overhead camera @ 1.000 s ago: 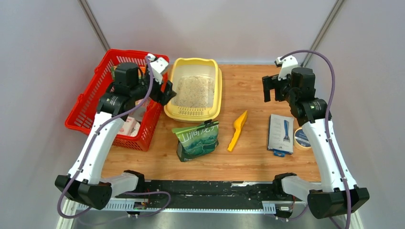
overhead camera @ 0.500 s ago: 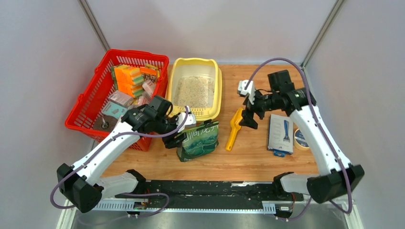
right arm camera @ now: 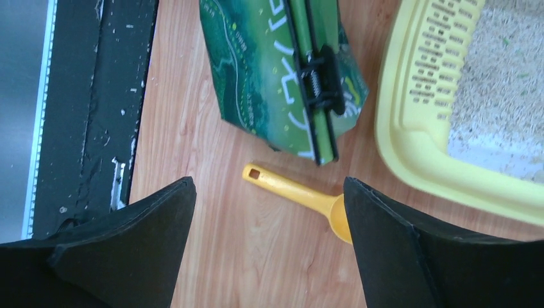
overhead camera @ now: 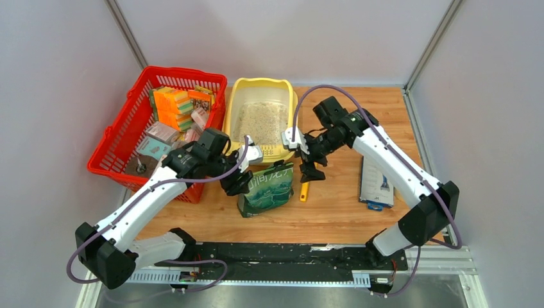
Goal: Fill the litter box with clean litter
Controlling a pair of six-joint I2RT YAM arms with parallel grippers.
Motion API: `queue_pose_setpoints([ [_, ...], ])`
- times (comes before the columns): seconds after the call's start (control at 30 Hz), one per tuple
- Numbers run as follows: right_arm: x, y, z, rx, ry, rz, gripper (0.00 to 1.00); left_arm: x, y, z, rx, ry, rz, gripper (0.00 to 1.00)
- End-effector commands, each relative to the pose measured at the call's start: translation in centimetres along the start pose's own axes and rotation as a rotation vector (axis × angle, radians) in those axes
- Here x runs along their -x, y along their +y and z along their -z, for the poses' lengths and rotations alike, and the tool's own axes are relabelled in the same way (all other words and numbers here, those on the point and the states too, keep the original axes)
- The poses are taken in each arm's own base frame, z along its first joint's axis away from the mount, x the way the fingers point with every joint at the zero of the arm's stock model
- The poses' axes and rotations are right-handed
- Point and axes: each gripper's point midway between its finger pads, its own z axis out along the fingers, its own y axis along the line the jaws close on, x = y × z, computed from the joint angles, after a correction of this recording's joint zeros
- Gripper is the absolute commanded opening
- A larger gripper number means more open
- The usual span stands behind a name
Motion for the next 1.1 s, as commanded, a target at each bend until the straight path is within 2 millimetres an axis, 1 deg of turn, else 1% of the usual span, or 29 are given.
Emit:
queue_pose_setpoints([
  [0.0,3.9,-2.4,-1.5,-0.022,-0.09,0.068,0.88,2.7,-0.1,-0.2,-0.022,-0.096,0.01,0.58],
  [0.07,4.7,-2.5,-2.2,-0.014,-0.093,0.076,0.85,2.9,0.1,-0.5,-0.026,-0.098,0.012,0.52],
  [0.13,4.7,-3.2,-3.3,-0.019,-0.081,0.071,0.84,2.7,0.1,-0.7,-0.028,-0.094,0.001,0.44],
  [0.17,4.7,-3.3,-3.6,-0.015,-0.077,0.072,0.84,2.7,0.1,-0.9,-0.032,-0.089,-0.012,0.37],
  [0.23,4.7,-3.6,-4.0,-0.015,-0.074,0.057,0.83,2.4,0.2,-1.1,-0.037,-0.082,-0.023,0.3],
  [0.27,4.7,-3.7,-4.1,-0.015,-0.071,0.057,0.84,2.2,0.1,-1.3,-0.048,-0.077,-0.046,0.21],
  [0.33,4.4,-3.6,-4.1,-0.02,-0.06,0.054,0.84,2.3,-0.2,-1.5,-0.064,-0.075,-0.073,0.12],
  [0.37,4.3,-3.5,-3.9,-0.027,-0.057,0.056,0.84,2.3,-0.1,-1.7,-0.072,-0.072,-0.087,0.04],
  [0.4,4.1,-3.6,-3.7,-0.04,-0.044,0.058,0.84,2.5,-0.2,-1.8,-0.076,-0.074,-0.099,0.01],
  [0.43,3.8,-3.4,-3.7,-0.041,-0.037,0.053,0.84,2.8,-0.1,-2.0,-0.076,-0.077,-0.106,0.0],
  [0.5,3.6,-3.3,-3.2,-0.064,-0.028,0.05,0.84,3.8,-0.5,-1.7,-0.104,-0.086,-0.133,0.0],
  [0.53,3.3,-3.1,-3.1,-0.066,-0.023,0.044,0.84,3.5,-0.8,-1.4,-0.119,-0.064,-0.134,0.0],
  [0.57,3.4,-2.9,-2.7,-0.077,-0.026,0.045,0.85,4.0,-0.5,-0.8,-0.107,-0.064,-0.192,0.0],
  [0.6,3.4,-3.0,-2.6,-0.086,-0.022,0.046,0.85,3.9,-0.4,-0.4,-0.105,-0.049,-0.227,0.0],
  [0.63,3.3,-2.9,-2.4,-0.092,-0.023,0.045,0.85,3.1,-0.6,0.2,-0.107,-0.013,-0.251,0.0],
  [0.67,3.2,-2.9,-2.2,-0.095,-0.022,0.041,0.86,3.1,0.1,0.9,-0.072,-0.004,-0.332,0.0],
  [0.73,3.4,-2.9,-1.9,-0.104,-0.027,0.045,0.86,2.2,0.1,1.6,-0.066,0.034,-0.394,0.0],
  [0.77,3.6,-3.0,-1.7,-0.108,-0.032,0.05,0.86,1.9,0.7,2.0,-0.033,0.055,-0.441,0.0],
  [0.8,3.9,-3.0,-1.8,-0.102,-0.042,0.052,0.86,1.7,0.9,2.3,-0.02,0.067,-0.455,0.0],
  [0.87,4.3,-3.1,-1.7,-0.101,-0.054,0.053,0.86,0.6,1.4,2.7,-0.002,0.11,-0.479,0.0],
  [0.9,4.8,-3.2,-1.6,-0.099,-0.064,0.06,0.86,0.2,1.7,2.9,0.008,0.123,-0.475,0.0],
  [0.97,5.0,-3.3,-1.9,-0.093,-0.067,0.064,0.86,-0.6,2.1,3.3,0.022,0.142,-0.469,0.0],
  [1.0,5.3,-3.4,-2.0,-0.093,-0.072,0.07,0.86,-0.8,2.3,3.5,0.032,0.145,-0.466,0.0],
  [1.03,5.3,-3.4,-2.3,-0.083,-0.072,0.069,0.86,-0.7,2.9,3.7,0.063,0.132,-0.462,0.0],
  [1.07,5.5,-3.3,-2.5,-0.076,-0.076,0.068,0.86,-0.9,3.1,3.6,0.075,0.135,-0.456,0.0],
])
